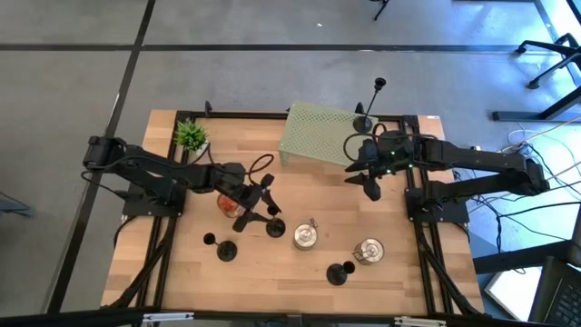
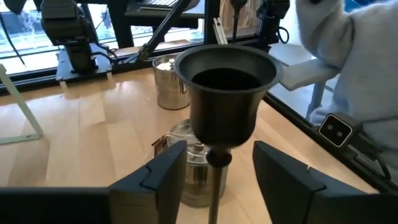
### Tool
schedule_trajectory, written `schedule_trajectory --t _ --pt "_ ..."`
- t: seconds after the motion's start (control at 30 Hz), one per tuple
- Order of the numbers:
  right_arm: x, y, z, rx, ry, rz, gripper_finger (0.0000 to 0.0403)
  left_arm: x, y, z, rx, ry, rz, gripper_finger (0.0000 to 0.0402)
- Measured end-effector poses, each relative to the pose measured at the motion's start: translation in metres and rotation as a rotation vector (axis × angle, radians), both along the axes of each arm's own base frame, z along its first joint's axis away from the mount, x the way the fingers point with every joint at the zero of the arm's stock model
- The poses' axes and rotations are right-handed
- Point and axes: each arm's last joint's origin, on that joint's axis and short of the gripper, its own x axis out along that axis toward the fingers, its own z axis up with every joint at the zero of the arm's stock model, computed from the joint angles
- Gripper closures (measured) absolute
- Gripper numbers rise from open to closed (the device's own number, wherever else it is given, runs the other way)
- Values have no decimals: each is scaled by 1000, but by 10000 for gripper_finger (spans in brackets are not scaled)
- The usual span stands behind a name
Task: Pick & Place candle stick holders
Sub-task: Put the top black candle holder on the shelf
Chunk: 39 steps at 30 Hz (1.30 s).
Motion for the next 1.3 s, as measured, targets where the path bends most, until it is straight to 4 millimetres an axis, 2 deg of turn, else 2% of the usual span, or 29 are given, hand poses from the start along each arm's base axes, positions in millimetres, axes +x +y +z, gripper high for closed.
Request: schedule_trajectory --t 0.37,0.47,0.67,0.83,0.93,1.1,1.3 --pt "3 -1 -3 1 18 -2 222 0 1 4 2 -34 10 358" --pt "3 -1 -3 1 18 -2 222 3 0 12 8 -60 8 371" --pt "3 -1 -3 1 16 -2 222 15 0 40 -25 -74 17 370" --pt "4 -1 -2 0 6 -2 222 24 1 71 -15 -67 51 362" --pt "4 -1 -2 -1 1 -2 222 29 6 95 -5 -125 115 370" --pt "4 -1 -3 42 11 -35 222 33 27 137 17 -254 193 371" --pt "-4 5 -11 93 142 -44 222 32 62 175 69 -359 304 368"
